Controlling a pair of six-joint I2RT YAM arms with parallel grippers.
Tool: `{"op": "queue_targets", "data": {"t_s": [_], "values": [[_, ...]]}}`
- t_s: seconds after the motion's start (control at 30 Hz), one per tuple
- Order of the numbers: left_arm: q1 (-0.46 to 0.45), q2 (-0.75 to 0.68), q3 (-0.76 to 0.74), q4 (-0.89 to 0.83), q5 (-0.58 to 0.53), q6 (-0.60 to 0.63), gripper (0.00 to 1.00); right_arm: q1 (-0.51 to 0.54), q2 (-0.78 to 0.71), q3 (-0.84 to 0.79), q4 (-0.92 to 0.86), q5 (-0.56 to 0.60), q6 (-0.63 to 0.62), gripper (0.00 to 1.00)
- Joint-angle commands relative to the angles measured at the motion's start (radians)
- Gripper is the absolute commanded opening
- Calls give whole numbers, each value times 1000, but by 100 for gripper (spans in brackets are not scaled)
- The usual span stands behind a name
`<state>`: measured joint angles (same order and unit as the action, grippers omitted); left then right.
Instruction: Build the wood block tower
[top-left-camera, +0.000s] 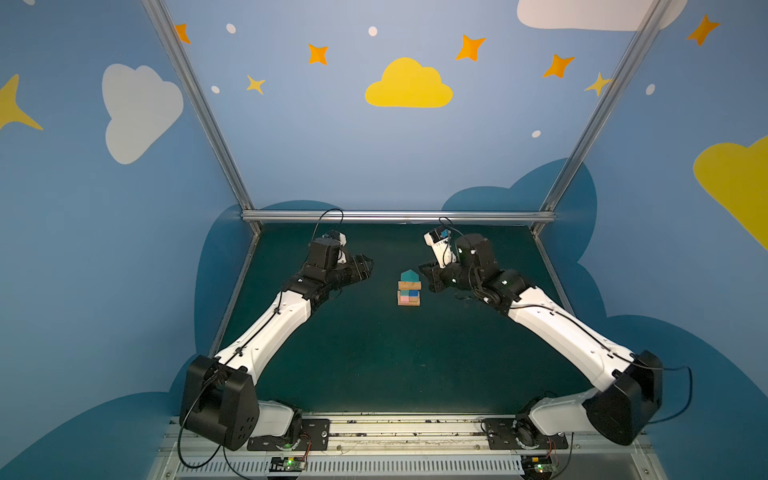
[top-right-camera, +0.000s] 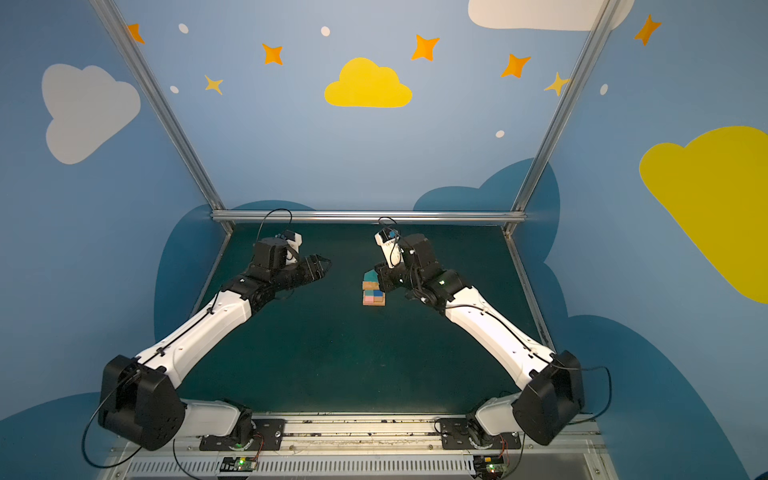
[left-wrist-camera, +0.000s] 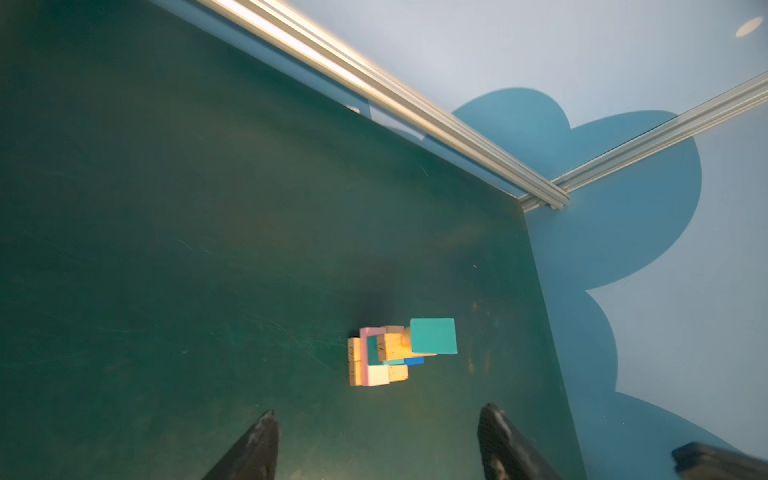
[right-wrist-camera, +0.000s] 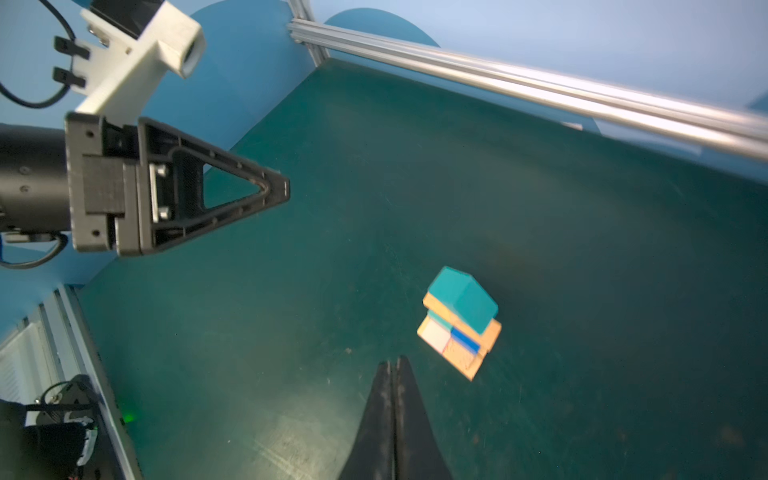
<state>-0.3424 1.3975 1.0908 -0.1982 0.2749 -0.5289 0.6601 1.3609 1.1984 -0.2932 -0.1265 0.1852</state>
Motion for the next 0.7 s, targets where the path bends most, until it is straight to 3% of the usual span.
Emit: {"op": "queue_targets", "data": {"t_s": [0.0,0.27,0.5,0.67], "values": [[-21,46,47,5,35,3,68,-8,-63,-90,92,55,123,0],[-95,197,175,-76,47,13,54,-42,-132,-353,302,2,260,0],[-117,307,231,-116,35,-9,21,-77,-84,-416,421,-78,305,0],[-120,360,253,-107,46,-22,5,-100,-15,-424,501,-135,340,0]]}}
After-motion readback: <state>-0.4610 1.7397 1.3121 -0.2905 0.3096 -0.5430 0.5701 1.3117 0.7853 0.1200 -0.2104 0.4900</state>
